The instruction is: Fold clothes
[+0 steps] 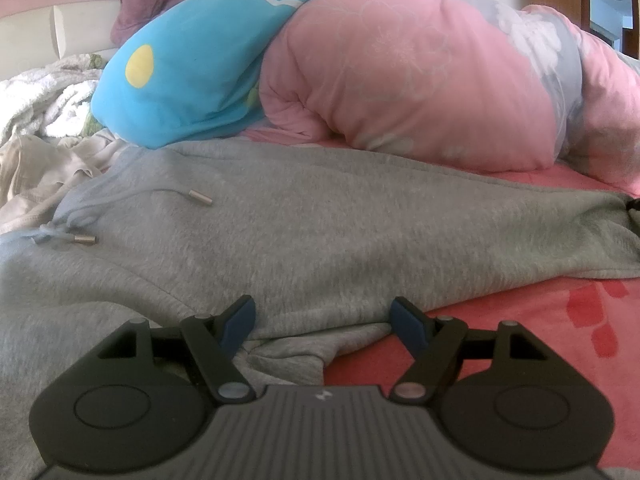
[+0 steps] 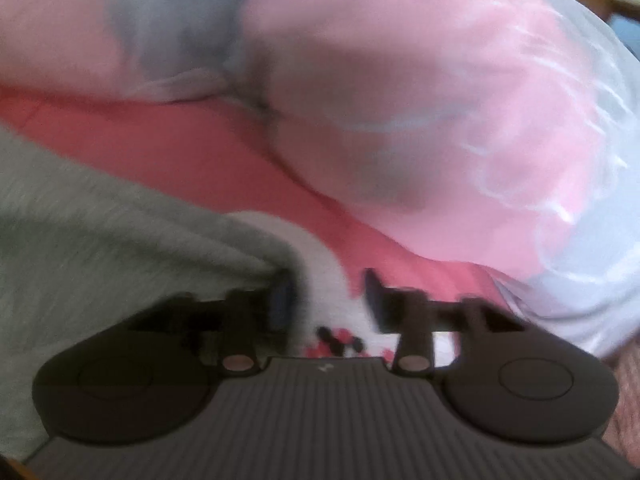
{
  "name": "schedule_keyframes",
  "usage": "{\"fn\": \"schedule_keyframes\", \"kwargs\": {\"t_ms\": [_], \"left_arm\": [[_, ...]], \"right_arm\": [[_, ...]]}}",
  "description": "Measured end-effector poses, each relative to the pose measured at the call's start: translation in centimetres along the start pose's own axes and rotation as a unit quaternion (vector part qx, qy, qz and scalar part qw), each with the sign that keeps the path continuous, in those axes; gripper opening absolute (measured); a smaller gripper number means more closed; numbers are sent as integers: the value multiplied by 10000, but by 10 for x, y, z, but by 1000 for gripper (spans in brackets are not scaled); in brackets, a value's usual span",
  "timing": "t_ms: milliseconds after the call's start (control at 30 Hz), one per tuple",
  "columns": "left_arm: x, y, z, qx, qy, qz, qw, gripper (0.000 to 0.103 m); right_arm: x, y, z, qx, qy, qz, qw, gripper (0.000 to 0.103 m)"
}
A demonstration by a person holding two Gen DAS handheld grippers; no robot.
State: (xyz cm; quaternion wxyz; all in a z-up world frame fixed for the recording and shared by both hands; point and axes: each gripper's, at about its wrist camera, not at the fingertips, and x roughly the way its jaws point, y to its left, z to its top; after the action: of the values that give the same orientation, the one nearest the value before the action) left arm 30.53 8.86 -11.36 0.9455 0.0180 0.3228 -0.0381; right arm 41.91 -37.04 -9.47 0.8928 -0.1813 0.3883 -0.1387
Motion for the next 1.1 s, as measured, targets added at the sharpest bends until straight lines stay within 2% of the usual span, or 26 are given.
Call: {"fn": "schedule_keyframes", "kwargs": {"t_ms": [33, 100, 167, 233, 333, 400, 433, 567, 667, 733, 900, 967, 1000, 1067, 1100], "left_arm": [[0, 0, 0, -2, 3, -3, 10000, 76], [0, 0, 0, 0, 4, -5, 10000, 76], [-1, 0, 0, -2, 4, -8, 10000, 76], [-1, 0, 0, -4, 3, -9, 10000, 76], [-2, 0, 0, -7, -1, -12, 10000, 76], [-2, 0, 0, -7, -2, -12, 10000, 76], [-2, 0, -1, -6, -2, -12, 10000, 76], [-2, 0, 0, -4, -4, -12, 10000, 76], [-2, 0, 0, -2, -3, -12, 10000, 76], [-1, 0, 0, -2, -4, -12, 10000, 76], [-1, 0, 0, -8, -11, -17, 10000, 76], [0, 0, 0, -9, -11, -18, 10000, 76], [0, 0, 0, -9, -11, -18, 10000, 76], [0, 0, 0, -15, -11, -23, 10000, 76], [0, 1, 0, -21, -12, -28, 10000, 76]], "right_arm": [[-3, -9, 0, 229, -32, 18, 9997, 60], [-14, -36, -5, 1000, -135, 332, 9943, 64], [-27, -64, -14, 1846, -213, 575, 9809, 70], [-41, -89, -30, 2649, -264, 803, 9606, 72], [-63, -124, -65, 3754, -319, 1268, 9176, 74], [-83, -134, -98, 4330, -186, 1541, 8879, 74], [-90, -136, -116, 4634, -71, 1728, 8691, 74], [-118, -124, -183, 5537, 440, 2171, 8027, 74], [-138, -104, -216, 5949, 792, 2302, 7660, 74], [-146, -97, -235, 6185, 865, 2496, 7401, 74], [-151, -76, -237, 6199, 834, 2973, 7214, 74], [-151, -66, -230, 6060, 840, 2976, 7329, 71], [-151, -63, -227, 6013, 814, 2978, 7369, 66], [-152, -58, -220, 5922, 758, 2982, 7447, 32], [-153, -57, -217, 5898, 717, 2922, 7494, 25]]}}
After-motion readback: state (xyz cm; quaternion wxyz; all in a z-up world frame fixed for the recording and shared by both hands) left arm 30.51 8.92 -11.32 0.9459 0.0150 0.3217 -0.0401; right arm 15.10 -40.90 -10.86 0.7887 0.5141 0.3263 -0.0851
